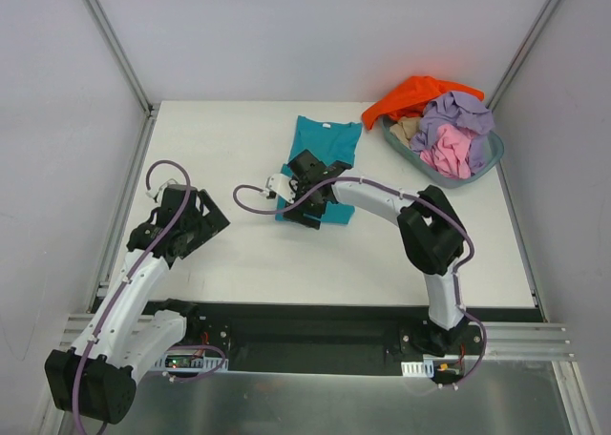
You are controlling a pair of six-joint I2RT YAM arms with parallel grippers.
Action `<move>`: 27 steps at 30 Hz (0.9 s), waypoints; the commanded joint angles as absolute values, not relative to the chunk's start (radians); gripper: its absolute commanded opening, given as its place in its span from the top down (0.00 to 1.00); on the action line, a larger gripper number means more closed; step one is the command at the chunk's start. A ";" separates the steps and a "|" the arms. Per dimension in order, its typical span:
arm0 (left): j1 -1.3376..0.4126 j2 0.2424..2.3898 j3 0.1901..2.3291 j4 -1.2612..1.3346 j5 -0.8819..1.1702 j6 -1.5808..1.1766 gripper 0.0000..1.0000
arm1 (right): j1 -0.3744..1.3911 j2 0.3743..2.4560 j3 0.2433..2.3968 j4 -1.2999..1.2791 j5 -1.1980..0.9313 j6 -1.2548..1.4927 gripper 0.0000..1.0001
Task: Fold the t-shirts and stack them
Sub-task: Grab one side of the 2/3 rectangular tshirt with right arm, then fold the long partially folded tshirt into a neat square
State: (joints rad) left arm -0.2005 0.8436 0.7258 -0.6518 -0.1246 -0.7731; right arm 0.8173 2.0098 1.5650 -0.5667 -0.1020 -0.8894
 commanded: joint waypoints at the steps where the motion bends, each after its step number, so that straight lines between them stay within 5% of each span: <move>1: -0.184 0.859 0.741 -0.678 -0.164 -0.764 0.01 | 0.822 2.039 1.585 -0.588 -0.032 -0.876 0.26; 8: -0.181 0.864 0.732 -0.676 -0.164 -0.769 0.01 | 0.822 2.123 1.612 -0.568 0.055 -0.871 0.37; 17: -0.178 0.856 0.721 -0.678 -0.170 -0.778 0.01 | 0.828 2.096 1.577 -0.578 0.046 -0.801 0.66; 23: -0.175 0.864 0.736 -0.676 -0.181 -0.772 0.01 | 0.859 2.014 1.592 -0.702 -0.179 -0.573 0.92; 27: -0.175 0.877 0.742 -0.676 -0.181 -0.764 0.01 | 0.908 1.921 1.589 -0.805 -0.337 -0.450 0.92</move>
